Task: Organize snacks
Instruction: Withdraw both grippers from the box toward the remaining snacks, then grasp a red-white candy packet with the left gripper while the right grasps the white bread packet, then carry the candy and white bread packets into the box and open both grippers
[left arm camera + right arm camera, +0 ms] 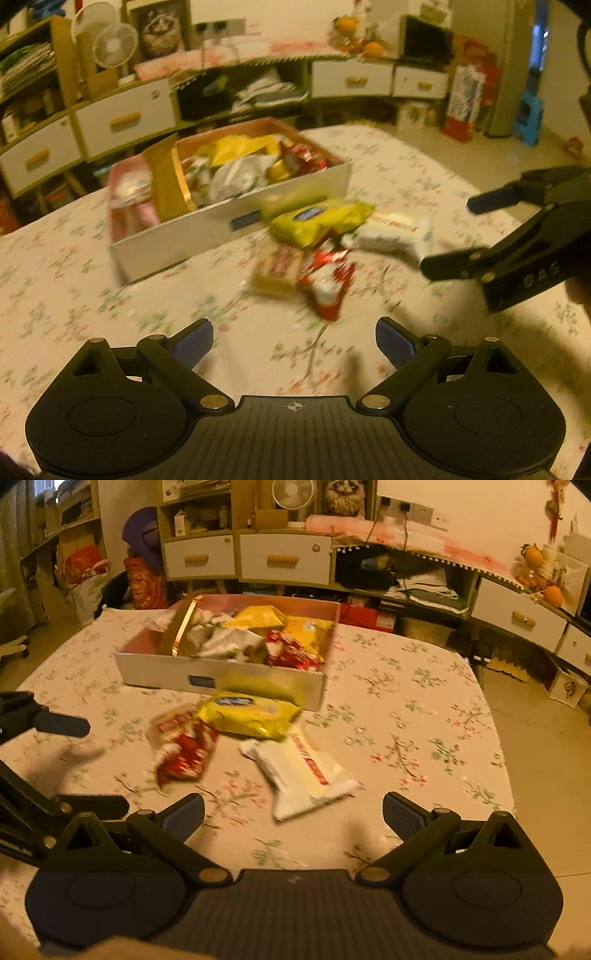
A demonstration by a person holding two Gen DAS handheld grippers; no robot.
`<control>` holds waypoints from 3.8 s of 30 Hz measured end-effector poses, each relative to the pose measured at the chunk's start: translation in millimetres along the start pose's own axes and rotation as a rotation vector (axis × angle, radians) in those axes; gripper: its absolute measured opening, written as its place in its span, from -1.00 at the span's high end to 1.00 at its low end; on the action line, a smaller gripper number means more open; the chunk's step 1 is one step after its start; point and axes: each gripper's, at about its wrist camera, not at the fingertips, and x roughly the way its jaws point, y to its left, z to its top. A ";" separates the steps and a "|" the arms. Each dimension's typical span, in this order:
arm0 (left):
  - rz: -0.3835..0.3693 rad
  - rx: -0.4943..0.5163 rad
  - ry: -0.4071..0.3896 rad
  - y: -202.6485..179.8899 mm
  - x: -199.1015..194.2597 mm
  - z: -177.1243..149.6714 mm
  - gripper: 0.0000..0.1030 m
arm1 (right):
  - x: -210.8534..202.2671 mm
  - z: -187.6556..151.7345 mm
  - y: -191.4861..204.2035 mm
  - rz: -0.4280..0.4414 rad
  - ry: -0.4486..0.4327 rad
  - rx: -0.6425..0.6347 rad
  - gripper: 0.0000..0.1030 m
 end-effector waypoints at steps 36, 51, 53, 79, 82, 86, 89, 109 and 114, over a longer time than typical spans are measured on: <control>-0.019 -0.074 -0.017 -2.9 53.4 29.6 0.22 | 43.7 3.4 -18.1 0.051 -0.023 -0.013 -0.31; -0.029 -0.086 0.022 6.2 35.7 20.7 0.24 | 29.7 -1.3 -3.8 0.082 -0.006 -0.086 -0.01; -0.027 -0.089 0.028 6.6 34.0 20.0 0.24 | 27.5 -1.9 -0.8 0.083 0.003 -0.096 -0.01; -0.008 -0.135 0.004 20.1 -1.2 19.7 0.26 | -2.5 10.6 17.9 0.120 0.001 -0.048 0.00; -0.003 -0.150 -0.009 24.4 -6.5 20.9 0.26 | -6.2 14.1 19.2 0.123 -0.012 -0.039 0.00; 0.010 -0.160 -0.026 29.5 -13.0 24.2 0.26 | -10.7 19.2 22.4 0.126 -0.029 -0.034 0.00; 0.019 -0.161 -0.044 35.0 -16.8 27.9 0.26 | -11.8 24.9 23.5 0.124 -0.043 -0.029 0.00; 0.074 -0.216 -0.108 81.9 35.1 97.4 0.26 | 41.9 111.4 2.4 0.059 -0.145 0.095 -0.01; 0.079 -0.212 -0.097 85.4 54.3 100.9 0.25 | 60.8 121.0 0.9 0.049 -0.130 0.100 -0.01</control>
